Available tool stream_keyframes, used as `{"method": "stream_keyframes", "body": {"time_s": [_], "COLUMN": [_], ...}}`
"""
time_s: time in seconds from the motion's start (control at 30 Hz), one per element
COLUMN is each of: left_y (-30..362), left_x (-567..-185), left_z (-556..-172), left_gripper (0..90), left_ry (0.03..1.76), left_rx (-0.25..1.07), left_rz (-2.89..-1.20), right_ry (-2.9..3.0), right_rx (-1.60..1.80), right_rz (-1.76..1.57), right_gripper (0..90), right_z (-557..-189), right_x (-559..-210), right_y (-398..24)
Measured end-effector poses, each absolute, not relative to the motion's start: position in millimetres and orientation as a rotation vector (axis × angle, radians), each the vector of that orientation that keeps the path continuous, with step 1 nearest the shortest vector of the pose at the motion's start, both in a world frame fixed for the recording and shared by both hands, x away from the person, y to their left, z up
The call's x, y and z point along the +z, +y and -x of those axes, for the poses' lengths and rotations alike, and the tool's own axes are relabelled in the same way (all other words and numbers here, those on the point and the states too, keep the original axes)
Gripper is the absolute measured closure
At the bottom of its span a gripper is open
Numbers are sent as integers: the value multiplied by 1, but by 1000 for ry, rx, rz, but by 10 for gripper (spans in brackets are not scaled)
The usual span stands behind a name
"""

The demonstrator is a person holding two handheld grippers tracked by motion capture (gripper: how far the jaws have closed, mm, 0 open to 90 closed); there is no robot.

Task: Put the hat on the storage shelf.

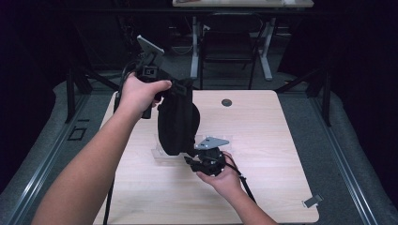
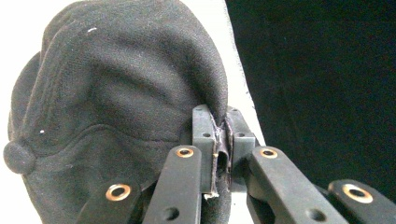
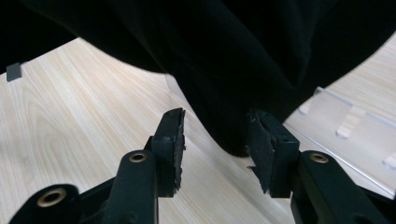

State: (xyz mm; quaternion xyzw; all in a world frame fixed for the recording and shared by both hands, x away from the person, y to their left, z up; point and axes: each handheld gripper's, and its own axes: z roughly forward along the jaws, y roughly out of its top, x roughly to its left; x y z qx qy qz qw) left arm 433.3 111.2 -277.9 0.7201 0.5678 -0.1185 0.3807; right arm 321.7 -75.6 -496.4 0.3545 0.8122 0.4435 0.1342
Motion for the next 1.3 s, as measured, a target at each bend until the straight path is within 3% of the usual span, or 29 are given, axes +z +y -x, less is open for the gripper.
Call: {"method": "stream_keyframes", "body": {"time_s": [0.33, 0.4, 0.7, 1.13, 1.3], "left_y": [108, 107, 103, 95, 96], "left_x": [-278, -278, -278, -281, -279], "left_z": [-433, -433, -433, -435, -434], "left_gripper": [854, 854, 850, 817, 766], "left_ry": [1437, 1436, 1429, 1409, 1390], "left_rx": [-301, -300, -307, -326, -314], "left_rz": [-1850, -1852, -1852, -1856, -1842], "right_ry": [2320, 2336, 2341, 2319, 2325], "right_rx": [1281, 1250, 1203, 1137, 1100], "right_rz": [-1012, -985, -926, -865, -838], "right_gripper": [619, 678, 764, 804, 819], "right_z": [-325, -324, -321, -316, -315], "right_x": [-489, -486, -487, -489, -488], "right_y": [-67, -65, -63, -63, -64]}}
